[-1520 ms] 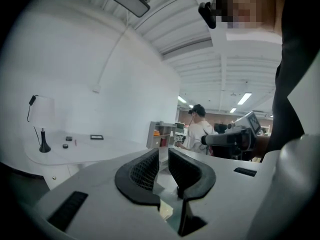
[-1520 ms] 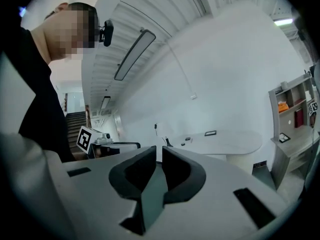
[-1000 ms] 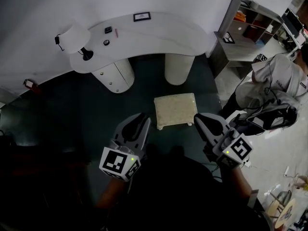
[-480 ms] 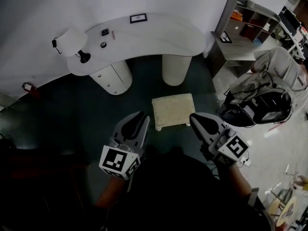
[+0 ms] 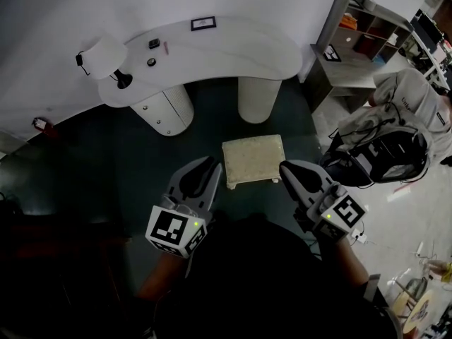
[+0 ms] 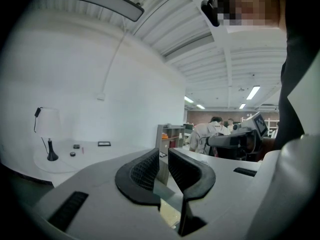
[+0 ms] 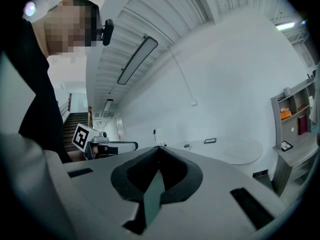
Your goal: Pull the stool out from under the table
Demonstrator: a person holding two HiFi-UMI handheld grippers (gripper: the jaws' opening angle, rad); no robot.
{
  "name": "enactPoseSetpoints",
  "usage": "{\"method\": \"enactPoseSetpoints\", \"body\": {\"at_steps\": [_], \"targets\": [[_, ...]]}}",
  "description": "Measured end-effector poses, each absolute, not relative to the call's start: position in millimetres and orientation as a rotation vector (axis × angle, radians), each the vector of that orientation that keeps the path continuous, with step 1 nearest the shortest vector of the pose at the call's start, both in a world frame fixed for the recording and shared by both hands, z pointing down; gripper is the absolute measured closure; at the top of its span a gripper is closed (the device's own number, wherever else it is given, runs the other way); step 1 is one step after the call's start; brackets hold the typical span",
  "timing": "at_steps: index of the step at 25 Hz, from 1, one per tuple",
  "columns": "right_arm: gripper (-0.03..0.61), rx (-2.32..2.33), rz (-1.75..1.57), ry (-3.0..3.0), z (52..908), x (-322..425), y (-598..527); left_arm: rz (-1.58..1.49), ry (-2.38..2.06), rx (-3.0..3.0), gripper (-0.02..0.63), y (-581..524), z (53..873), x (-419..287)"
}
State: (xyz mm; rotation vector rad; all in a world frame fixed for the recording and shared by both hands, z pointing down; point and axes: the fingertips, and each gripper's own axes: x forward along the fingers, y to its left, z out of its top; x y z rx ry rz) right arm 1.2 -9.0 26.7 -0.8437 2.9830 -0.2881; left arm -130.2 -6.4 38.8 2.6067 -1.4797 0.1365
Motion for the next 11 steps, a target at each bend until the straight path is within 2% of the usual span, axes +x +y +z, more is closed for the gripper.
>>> {"method": "enactPoseSetpoints", "body": {"at_steps": [11], "targets": [[0.563,-0.812,-0.312,2.995,36,13,-9,0.152,-1.493,2.601,0.549,-11,44,-116]]}}
